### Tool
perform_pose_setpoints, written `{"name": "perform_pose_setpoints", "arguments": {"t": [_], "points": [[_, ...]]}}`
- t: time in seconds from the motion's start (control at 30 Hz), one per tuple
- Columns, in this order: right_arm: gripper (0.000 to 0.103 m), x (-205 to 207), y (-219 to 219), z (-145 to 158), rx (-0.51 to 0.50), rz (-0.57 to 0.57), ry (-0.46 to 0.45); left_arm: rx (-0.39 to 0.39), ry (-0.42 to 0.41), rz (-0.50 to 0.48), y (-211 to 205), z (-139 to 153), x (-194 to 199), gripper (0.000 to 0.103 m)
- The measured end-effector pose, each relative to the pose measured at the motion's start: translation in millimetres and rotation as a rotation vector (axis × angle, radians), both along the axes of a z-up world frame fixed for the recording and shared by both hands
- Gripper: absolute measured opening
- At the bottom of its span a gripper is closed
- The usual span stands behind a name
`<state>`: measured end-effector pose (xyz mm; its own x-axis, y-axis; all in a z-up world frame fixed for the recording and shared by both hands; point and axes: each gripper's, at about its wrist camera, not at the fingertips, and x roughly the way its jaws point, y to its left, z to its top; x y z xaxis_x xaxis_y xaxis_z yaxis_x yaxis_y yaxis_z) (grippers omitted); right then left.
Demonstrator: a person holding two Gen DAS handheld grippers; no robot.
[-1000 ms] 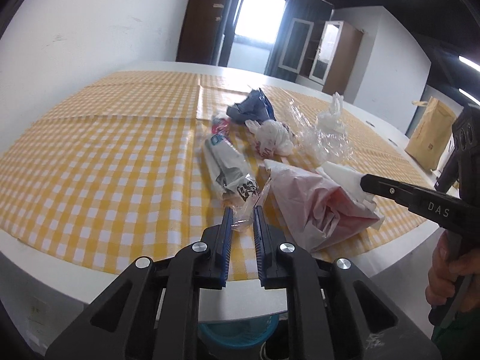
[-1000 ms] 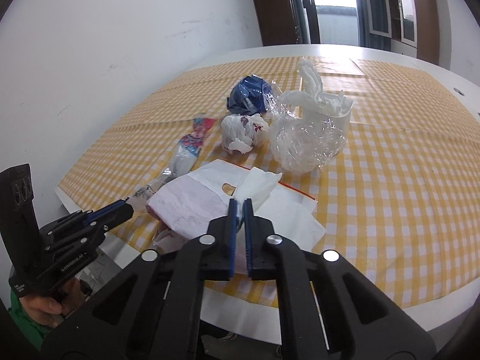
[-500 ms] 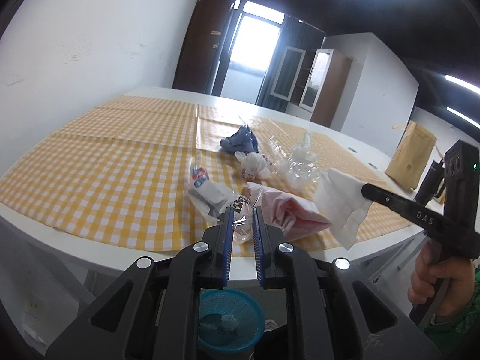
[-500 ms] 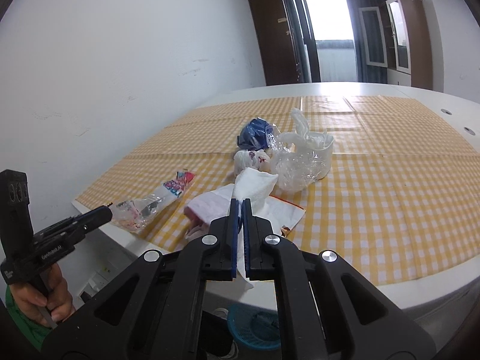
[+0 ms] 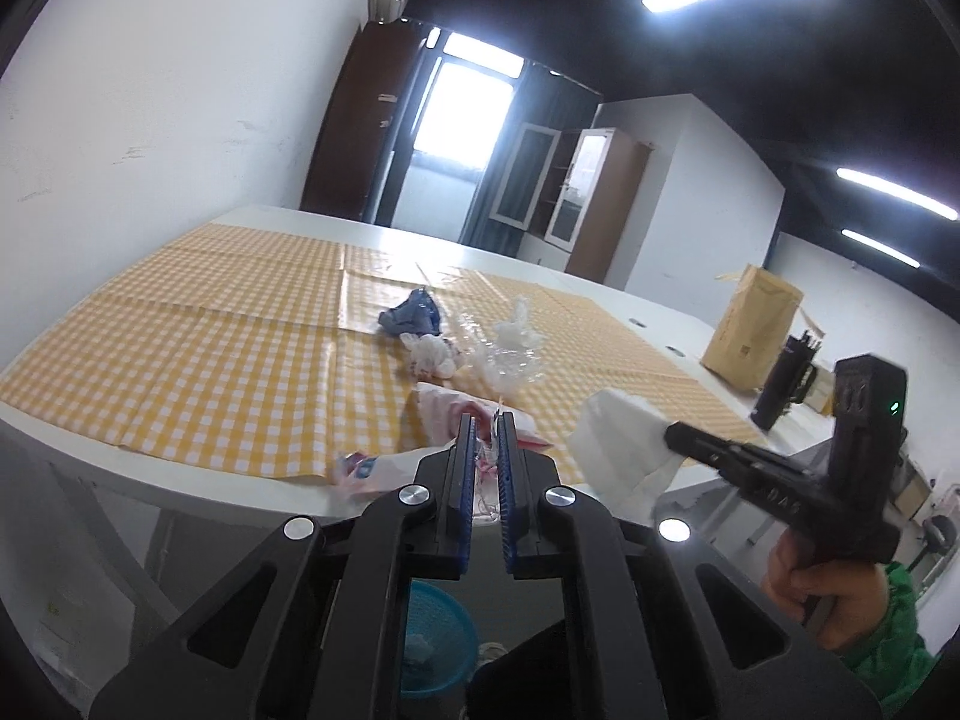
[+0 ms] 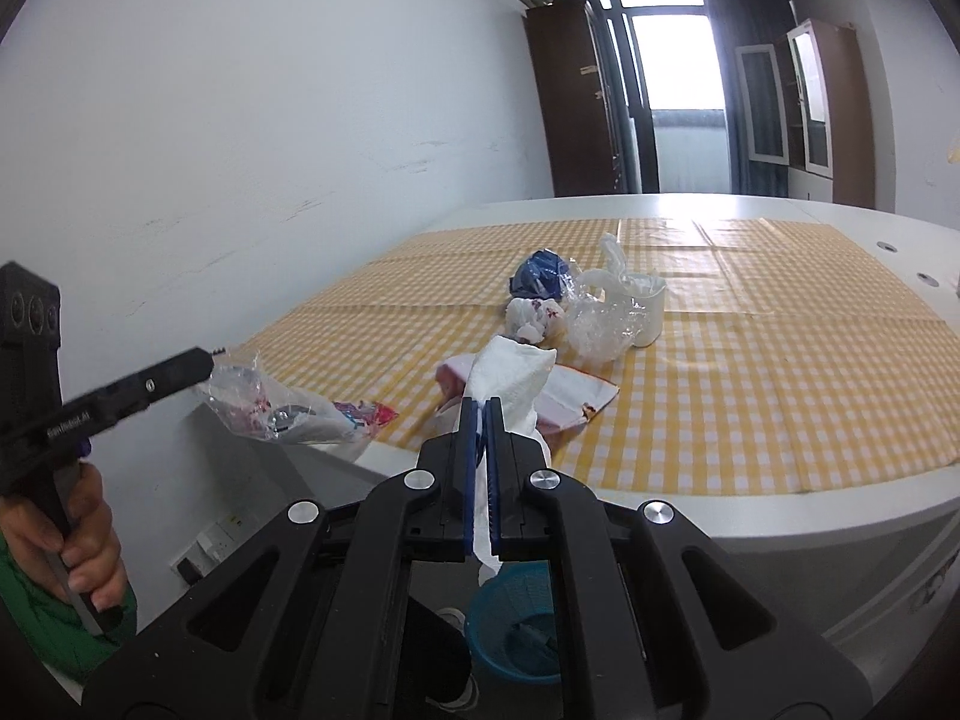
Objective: Collect trash
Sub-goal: 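Carry the tube and tissue in both grippers down over the wastebasket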
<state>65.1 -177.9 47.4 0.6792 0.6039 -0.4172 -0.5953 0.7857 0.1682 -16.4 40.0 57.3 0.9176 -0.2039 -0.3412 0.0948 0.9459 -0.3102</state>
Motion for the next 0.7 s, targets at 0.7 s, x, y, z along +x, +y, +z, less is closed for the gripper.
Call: {"name": "perform_pose_setpoints", "arguments": {"t": [0.7], "points": [[0.002, -66.6, -19.9, -28.3, -0.051, 0.071, 0.04, -0.031, 0.063, -0.19, -50.1, -15.6, -49.2, 0.006]]}}
